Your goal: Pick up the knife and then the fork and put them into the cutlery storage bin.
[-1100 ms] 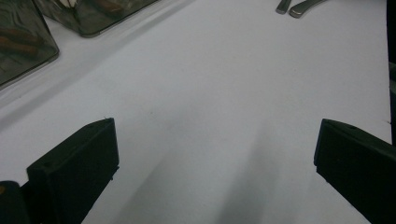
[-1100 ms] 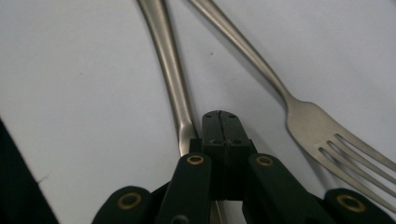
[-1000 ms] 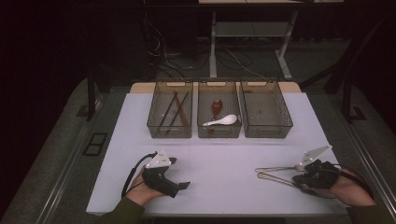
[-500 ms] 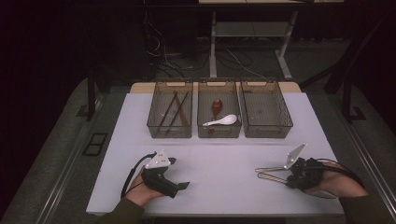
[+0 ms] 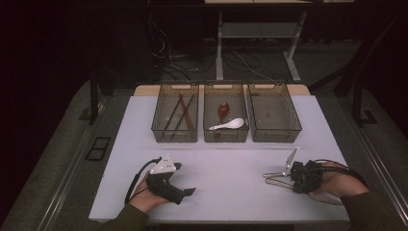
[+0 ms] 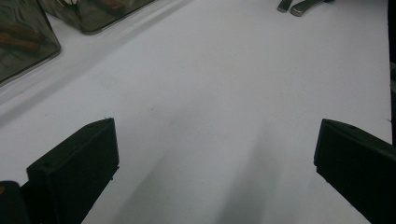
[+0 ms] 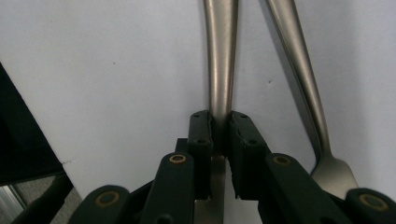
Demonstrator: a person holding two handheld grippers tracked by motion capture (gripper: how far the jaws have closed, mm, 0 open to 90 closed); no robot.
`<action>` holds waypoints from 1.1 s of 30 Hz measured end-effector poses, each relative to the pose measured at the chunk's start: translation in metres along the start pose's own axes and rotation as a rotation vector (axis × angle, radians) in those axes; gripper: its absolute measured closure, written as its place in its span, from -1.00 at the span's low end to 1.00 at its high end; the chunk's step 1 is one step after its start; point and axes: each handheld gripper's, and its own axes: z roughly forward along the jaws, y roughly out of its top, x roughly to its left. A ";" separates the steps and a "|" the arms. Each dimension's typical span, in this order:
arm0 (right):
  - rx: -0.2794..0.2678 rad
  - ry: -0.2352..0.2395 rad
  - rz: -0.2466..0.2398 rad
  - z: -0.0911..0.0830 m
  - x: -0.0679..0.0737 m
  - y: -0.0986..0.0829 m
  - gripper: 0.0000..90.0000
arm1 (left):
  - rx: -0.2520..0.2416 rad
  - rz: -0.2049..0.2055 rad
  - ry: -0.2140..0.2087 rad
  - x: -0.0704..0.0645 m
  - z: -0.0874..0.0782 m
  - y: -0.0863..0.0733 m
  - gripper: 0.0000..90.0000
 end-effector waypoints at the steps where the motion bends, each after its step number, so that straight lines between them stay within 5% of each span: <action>1: 0.005 -0.004 -0.010 0.000 0.000 0.001 0.77 | 0.000 -0.001 -0.001 0.000 0.000 0.000 -1.00; 11: -0.067 0.038 0.022 -0.002 -0.006 -0.006 0.77 | 0.002 0.001 0.001 0.000 0.000 0.000 -1.00; 22: -0.295 0.018 0.070 -0.024 -0.011 -0.003 0.77 | -0.002 -0.002 0.001 0.001 0.000 0.000 -1.00; 33: -0.482 -0.023 0.259 -0.045 -0.021 -0.002 0.77 | -0.005 0.002 -0.002 0.001 -0.001 0.000 -1.00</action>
